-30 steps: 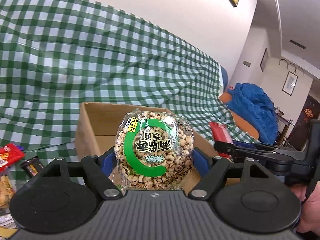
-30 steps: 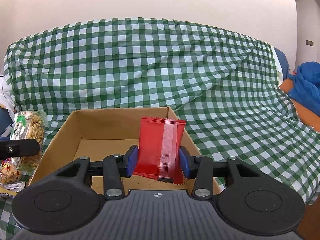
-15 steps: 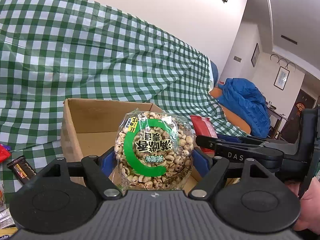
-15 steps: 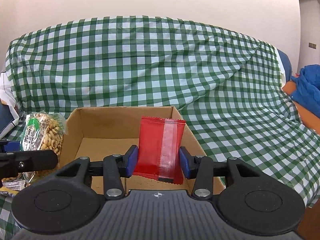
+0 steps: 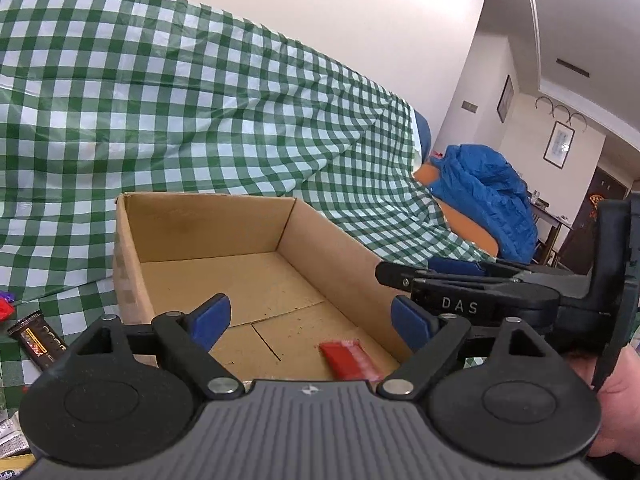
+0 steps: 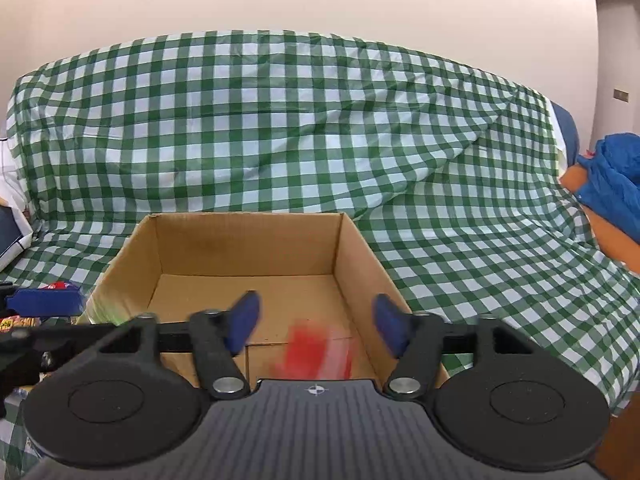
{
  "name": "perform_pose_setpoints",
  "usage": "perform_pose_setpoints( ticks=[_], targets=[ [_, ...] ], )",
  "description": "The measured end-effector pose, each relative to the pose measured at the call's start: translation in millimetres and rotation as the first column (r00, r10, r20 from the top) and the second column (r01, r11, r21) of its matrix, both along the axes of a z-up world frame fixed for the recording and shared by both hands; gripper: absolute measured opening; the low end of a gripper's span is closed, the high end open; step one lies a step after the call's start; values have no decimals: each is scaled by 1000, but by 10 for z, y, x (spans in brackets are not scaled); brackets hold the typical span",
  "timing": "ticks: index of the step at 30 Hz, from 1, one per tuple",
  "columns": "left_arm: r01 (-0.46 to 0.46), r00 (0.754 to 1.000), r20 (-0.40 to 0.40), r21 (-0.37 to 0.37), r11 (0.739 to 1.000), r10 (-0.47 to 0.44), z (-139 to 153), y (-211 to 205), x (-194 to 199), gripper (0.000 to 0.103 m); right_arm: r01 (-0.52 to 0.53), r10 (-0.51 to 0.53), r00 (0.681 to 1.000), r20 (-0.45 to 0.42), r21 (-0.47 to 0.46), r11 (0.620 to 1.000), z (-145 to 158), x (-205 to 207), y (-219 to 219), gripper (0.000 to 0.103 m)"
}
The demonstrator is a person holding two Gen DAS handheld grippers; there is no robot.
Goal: Organize snacks
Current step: 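Open the left tool to drop the peanut bag into the box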
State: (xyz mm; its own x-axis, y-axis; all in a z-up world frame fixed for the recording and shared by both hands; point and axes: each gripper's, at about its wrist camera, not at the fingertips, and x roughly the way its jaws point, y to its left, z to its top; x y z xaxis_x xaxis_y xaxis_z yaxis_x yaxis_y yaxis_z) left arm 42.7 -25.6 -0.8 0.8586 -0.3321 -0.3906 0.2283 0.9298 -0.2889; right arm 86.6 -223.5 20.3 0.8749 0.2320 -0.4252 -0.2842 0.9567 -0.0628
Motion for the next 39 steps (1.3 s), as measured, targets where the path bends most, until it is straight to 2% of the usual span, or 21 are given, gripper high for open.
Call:
perform_pose_setpoints(
  ticks=[3, 5, 7, 12, 15, 19, 21, 22, 24, 27, 29, 31, 35, 36, 37, 38, 39],
  targets=[
    [-19, 999, 33, 1, 1000, 19, 5, 0, -23, 89, -3, 3, 1000, -6, -3, 1000, -8, 9, 5, 69],
    [-33, 998, 56, 24, 999, 32, 13, -9, -39, 84, -6, 6, 1000, -6, -6, 1000, -10, 9, 17, 69],
    [-31, 998, 59, 34, 999, 28, 9, 1, -47, 75, -5, 5, 1000, -8, -6, 1000, -12, 16, 22, 69],
    [-8, 1000, 20, 8, 1000, 8, 19, 135, -63, 40, -8, 8, 1000, -11, 1, 1000, 6, 23, 106, 69],
    [-6, 1000, 0, -2, 1000, 6, 27, 251, -103, 26, -15, 15, 1000, -8, 1, 1000, 16, 11, 192, 69],
    [-25, 1000, -16, -3, 1000, 25, 59, 435, -193, 23, -38, 38, 999, -10, 5, 999, 22, -14, 337, 64],
    [-44, 999, -26, -15, 999, 44, 85, 570, -233, 23, -52, 52, 998, -17, 17, 999, 26, -22, 422, 56],
    [-55, 998, -34, -26, 998, 54, 96, 661, -256, 23, -61, 62, 998, -21, 26, 998, 24, -39, 459, 52],
    [-71, 996, -56, -58, 996, 67, 115, 835, -284, 23, -84, 87, 995, -43, 54, 995, 24, -55, 550, 38],
    [-84, 989, -136, -140, 987, 64, 135, 1177, -285, 23, -103, 111, 991, -74, 104, 989, 41, -79, 686, 35],
    [-115, 974, -214, -181, 977, 75, 148, 1453, -237, 23, -111, 124, 988, -91, 139, 984, 50, -111, 780, 35],
    [-167, 958, -263, -175, 970, 117, 169, 1715, -208, 23, -130, 151, 982, -112, 177, 976, 44, -154, 895, 35],
    [-292, 929, -275, -130, 948, 249, 33, 2236, -360, 23, -217, 252, 957, -143, 222, 951, 32, -253, 1189, 35],
    [-327, 912, -301, -126, 936, 278, -63, 2345, -405, 23, -247, 287, 945, -155, 236, 940, 20, -280, 1276, 35],
    [-377, 872, -375, -105, 920, 315, -162, 2458, -410, 23, -275, 319, 933, -166, 242, 931, 6, -313, 1364, 35],
    [-427, 840, -414, -104, 898, 351, -218, 2569, -440, 21, -301, 346, 922, -174, 240, 923, -12, -350, 1446, 35],
    [-455, 823, -439, -126, 882, 362, -252, 2662, -465, 21, -332, 376, 908, -183, 233, 914, -36, -403, 1560, 35]
  ],
)
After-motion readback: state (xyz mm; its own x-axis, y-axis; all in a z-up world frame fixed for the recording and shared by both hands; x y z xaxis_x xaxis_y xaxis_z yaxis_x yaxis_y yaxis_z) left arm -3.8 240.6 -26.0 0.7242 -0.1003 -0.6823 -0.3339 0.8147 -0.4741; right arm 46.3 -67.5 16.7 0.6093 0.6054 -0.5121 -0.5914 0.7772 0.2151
